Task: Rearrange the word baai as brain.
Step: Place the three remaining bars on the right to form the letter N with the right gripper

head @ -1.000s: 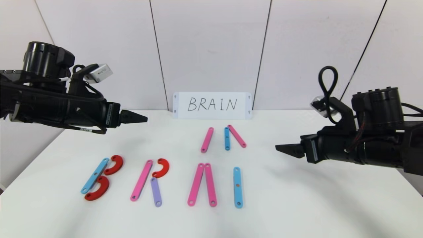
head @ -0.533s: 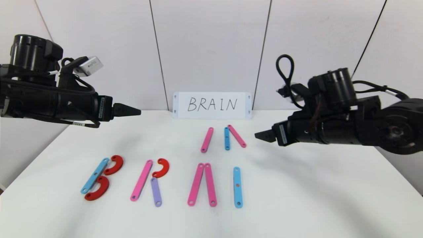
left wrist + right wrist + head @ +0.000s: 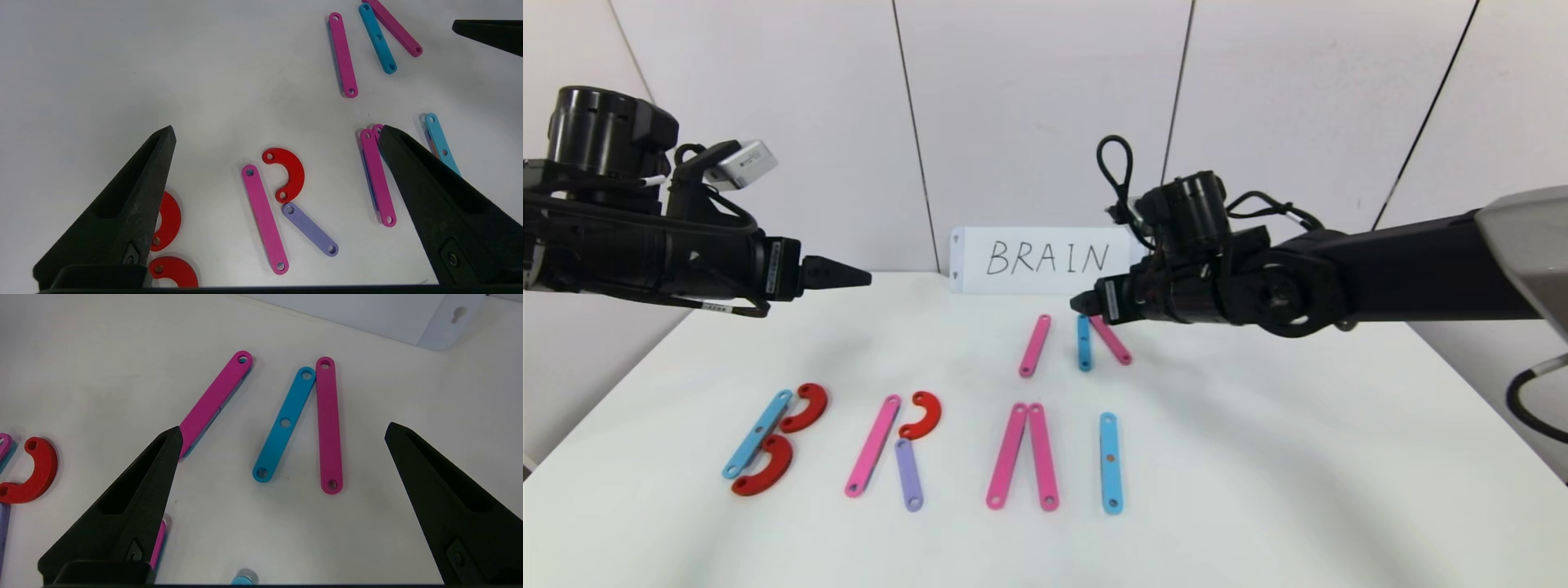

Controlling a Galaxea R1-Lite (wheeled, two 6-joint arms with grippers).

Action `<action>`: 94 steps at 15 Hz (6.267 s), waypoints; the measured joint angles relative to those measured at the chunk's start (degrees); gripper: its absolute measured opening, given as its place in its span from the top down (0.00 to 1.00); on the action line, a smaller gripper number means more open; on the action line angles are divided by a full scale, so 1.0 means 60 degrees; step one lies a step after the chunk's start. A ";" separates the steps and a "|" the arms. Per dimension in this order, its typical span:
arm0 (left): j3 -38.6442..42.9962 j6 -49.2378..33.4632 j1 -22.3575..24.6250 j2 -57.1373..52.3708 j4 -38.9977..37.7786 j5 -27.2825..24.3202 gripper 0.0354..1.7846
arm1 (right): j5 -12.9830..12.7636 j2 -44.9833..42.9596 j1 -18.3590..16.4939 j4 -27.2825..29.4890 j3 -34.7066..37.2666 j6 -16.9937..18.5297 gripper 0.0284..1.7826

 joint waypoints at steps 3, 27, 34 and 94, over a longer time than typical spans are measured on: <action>0.0000 0.0008 0.0000 0.0004 0.0026 -0.0010 0.03 | -0.0055 0.0863 0.0282 -0.0024 -0.0835 0.0130 0.03; -0.0018 0.0028 -0.0045 0.0337 -0.0024 -0.0108 0.03 | -0.0679 0.4066 0.1089 -0.0079 -0.3592 0.0120 0.23; -0.0018 0.0022 -0.0051 0.0396 -0.0028 -0.0102 0.03 | -0.0670 0.4124 0.1085 -0.0144 -0.3596 0.0148 0.83; -0.0004 0.0026 -0.0132 0.0492 -0.0010 -0.0093 0.03 | -0.2802 -0.1623 0.1278 -0.2954 0.7221 0.3773 0.73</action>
